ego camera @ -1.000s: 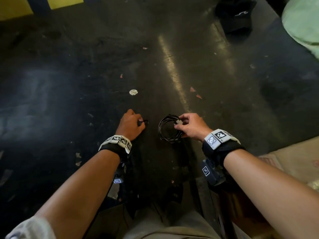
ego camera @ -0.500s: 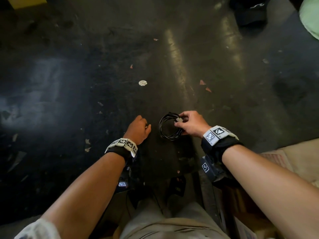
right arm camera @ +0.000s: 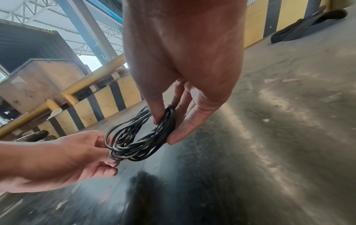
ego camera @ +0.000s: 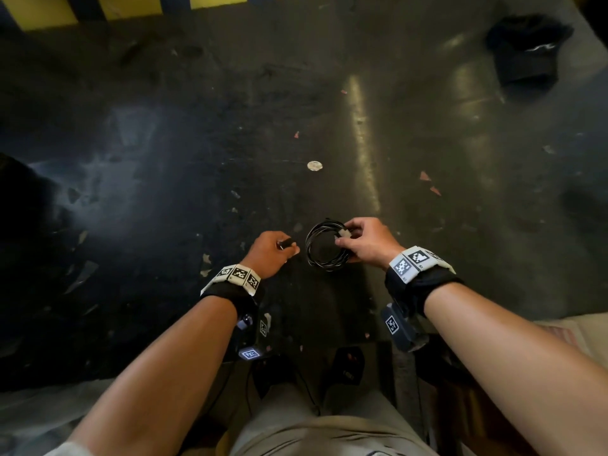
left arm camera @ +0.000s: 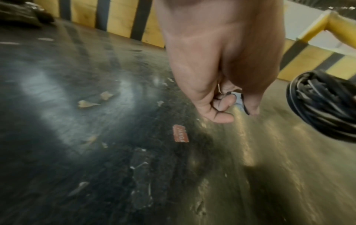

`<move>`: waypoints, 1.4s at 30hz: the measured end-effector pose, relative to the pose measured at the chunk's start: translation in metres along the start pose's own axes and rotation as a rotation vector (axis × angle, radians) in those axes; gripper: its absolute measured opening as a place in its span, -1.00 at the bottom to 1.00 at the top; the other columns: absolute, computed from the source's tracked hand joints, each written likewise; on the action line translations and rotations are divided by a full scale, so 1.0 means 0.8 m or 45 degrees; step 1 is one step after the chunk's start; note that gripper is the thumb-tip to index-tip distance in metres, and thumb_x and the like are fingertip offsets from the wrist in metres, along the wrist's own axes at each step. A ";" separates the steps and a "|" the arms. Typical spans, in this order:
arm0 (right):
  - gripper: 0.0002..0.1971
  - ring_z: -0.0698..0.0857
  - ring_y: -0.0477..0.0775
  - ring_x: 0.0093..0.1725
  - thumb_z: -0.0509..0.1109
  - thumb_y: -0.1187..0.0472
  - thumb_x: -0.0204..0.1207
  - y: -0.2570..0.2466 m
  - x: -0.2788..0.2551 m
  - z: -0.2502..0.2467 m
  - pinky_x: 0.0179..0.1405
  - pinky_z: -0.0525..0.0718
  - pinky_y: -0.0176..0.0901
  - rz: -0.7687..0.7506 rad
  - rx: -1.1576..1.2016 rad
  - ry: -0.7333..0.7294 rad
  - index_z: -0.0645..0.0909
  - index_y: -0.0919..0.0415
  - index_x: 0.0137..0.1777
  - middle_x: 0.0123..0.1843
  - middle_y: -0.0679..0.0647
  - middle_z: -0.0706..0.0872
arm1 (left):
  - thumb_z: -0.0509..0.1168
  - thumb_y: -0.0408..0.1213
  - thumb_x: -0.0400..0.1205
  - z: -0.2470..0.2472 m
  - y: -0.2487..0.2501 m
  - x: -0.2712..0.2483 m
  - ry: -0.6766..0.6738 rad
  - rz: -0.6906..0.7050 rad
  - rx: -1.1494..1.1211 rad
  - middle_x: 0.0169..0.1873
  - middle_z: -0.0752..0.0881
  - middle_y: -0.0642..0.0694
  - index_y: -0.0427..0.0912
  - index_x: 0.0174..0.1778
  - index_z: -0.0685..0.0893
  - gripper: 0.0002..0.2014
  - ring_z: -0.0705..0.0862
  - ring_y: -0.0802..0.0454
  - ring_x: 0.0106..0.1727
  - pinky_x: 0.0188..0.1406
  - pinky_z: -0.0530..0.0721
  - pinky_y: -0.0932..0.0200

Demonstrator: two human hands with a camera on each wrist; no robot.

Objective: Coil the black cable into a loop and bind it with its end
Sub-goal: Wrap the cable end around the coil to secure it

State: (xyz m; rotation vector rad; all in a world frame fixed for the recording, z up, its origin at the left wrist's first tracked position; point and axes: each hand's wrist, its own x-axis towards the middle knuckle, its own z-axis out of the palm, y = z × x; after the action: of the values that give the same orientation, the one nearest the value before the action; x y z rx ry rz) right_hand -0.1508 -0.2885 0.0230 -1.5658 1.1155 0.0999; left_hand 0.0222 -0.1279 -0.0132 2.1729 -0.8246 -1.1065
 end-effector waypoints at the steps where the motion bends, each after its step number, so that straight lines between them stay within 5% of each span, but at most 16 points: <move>1: -0.62 0.82 0.21 0.17 0.65 0.25 0.47 -0.004 -0.001 0.005 -0.05 0.90 0.22 -0.001 0.008 -0.003 0.71 0.18 0.27 0.21 0.18 0.81 | 0.46 -0.22 0.65 -0.006 -0.002 -0.006 0.011 -0.005 -0.040 -0.15 0.80 -0.20 -0.21 -0.02 0.76 -0.88 0.75 -0.03 -0.13 -0.05 0.75 -0.01; 3: -0.63 0.81 0.20 0.17 0.64 0.27 0.48 -0.012 -0.004 0.016 -0.04 0.90 0.21 -0.010 0.026 -0.009 0.71 0.19 0.27 0.21 0.18 0.80 | 0.46 -0.26 0.65 -0.017 -0.007 -0.015 0.023 -0.012 -0.121 -0.10 0.79 -0.30 -0.27 0.02 0.76 -0.85 0.76 -0.09 -0.13 -0.17 0.76 -0.04; 7: -0.67 0.79 0.17 0.16 0.61 0.30 0.51 -0.029 -0.013 0.038 -0.01 0.89 0.14 -0.024 0.041 -0.026 0.69 0.17 0.24 0.21 0.17 0.77 | 0.49 -0.33 0.61 -0.041 -0.017 -0.036 0.049 0.018 -0.218 -0.12 0.82 -0.38 -0.32 0.01 0.78 -0.86 0.81 -0.24 -0.18 -0.02 0.80 -0.09; 14: -0.64 0.81 0.23 0.19 0.62 0.29 0.50 -0.058 -0.022 0.082 0.03 0.89 0.20 -0.079 0.021 -0.037 0.69 0.19 0.28 0.23 0.21 0.79 | 0.52 -0.31 0.57 -0.084 -0.042 -0.068 0.061 0.051 -0.332 -0.13 0.88 -0.15 -0.16 0.00 0.86 -0.89 0.83 0.07 -0.01 0.17 0.74 0.07; 17: -0.69 0.82 0.23 0.17 0.62 0.28 0.50 -0.069 -0.026 0.099 0.00 0.89 0.19 -0.119 0.024 -0.028 0.69 0.16 0.21 0.21 0.22 0.81 | 0.53 -0.34 0.56 -0.103 -0.057 -0.080 0.002 -0.002 -0.513 0.16 0.81 -0.30 -0.03 0.33 0.76 -0.59 0.79 -0.22 0.21 0.27 0.76 -0.09; 19: -0.70 0.84 0.21 0.15 0.64 0.25 0.48 -0.073 -0.028 0.110 -0.03 0.90 0.16 -0.146 0.006 0.000 0.72 0.16 0.18 0.18 0.19 0.83 | 0.51 -0.38 0.57 -0.112 -0.068 -0.087 0.001 -0.040 -0.611 0.22 0.78 -0.33 -0.06 0.36 0.73 -0.58 0.76 -0.31 0.28 0.27 0.76 -0.11; 22: -0.70 0.85 0.17 0.12 0.65 0.22 0.45 -0.079 -0.033 0.126 -0.05 0.90 0.14 -0.183 -0.019 0.039 0.74 0.14 0.17 0.13 0.15 0.85 | 0.43 -0.49 0.62 -0.122 -0.075 -0.097 0.036 -0.087 -0.798 0.20 0.77 -0.29 -0.25 0.31 0.72 -0.67 0.77 -0.22 0.26 0.12 0.81 0.10; 27: -0.69 0.85 0.20 0.12 0.66 0.22 0.44 -0.090 -0.046 0.149 0.02 0.89 0.23 -0.223 0.009 0.042 0.75 0.14 0.16 0.12 0.16 0.87 | 0.17 -0.38 0.80 -0.146 -0.086 -0.114 0.087 -0.163 -0.762 -0.13 0.70 -0.11 -0.29 0.30 0.69 -0.76 0.66 0.14 -0.19 -0.07 0.75 0.23; 33: -0.65 0.85 0.17 0.11 0.63 0.28 0.49 -0.101 -0.070 0.172 -0.24 0.81 -0.12 -0.323 0.108 -0.004 0.72 0.26 0.26 0.18 0.21 0.85 | 0.15 -0.17 0.83 -0.167 -0.091 -0.135 -0.121 -0.241 -0.664 0.13 0.75 -0.07 -0.09 0.34 0.67 -0.73 0.73 0.02 0.13 0.16 0.72 0.04; 35: -0.66 0.84 0.16 -0.01 0.59 0.33 0.52 -0.108 -0.082 0.176 -0.26 0.83 0.01 -0.347 0.150 -0.038 0.70 0.34 0.28 0.17 0.28 0.85 | 0.17 -0.25 0.82 -0.171 -0.094 -0.137 -0.169 -0.246 -0.737 0.02 0.73 -0.12 -0.15 0.29 0.68 -0.77 0.74 0.06 -0.05 0.02 0.74 0.11; 38: -0.70 0.80 0.41 -0.06 0.56 0.36 0.55 -0.114 -0.097 0.179 -0.04 0.78 0.44 -0.390 0.179 -0.078 0.69 0.39 0.26 0.04 0.21 0.86 | 0.23 -0.39 0.78 -0.179 -0.103 -0.140 -0.211 -0.194 -0.699 -0.17 0.71 -0.11 -0.28 0.33 0.67 -0.76 0.70 0.15 -0.28 -0.25 0.70 0.24; 42: -0.69 0.76 0.34 -0.08 0.56 0.39 0.55 -0.116 -0.106 0.181 0.00 0.76 0.48 -0.399 0.203 -0.072 0.68 0.40 0.27 0.07 0.23 0.83 | 0.50 -0.41 0.59 -0.186 -0.101 -0.150 -0.177 -0.127 -0.496 -0.08 0.84 -0.26 -0.26 0.16 0.65 -0.74 0.77 0.07 -0.32 -0.47 0.61 0.30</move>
State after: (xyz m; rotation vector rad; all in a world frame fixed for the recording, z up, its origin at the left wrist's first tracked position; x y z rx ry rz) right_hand -0.0631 -0.1319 0.0913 -1.5646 0.8025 -0.1510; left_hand 0.1123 0.0417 0.0639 1.8432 -0.5085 -1.3540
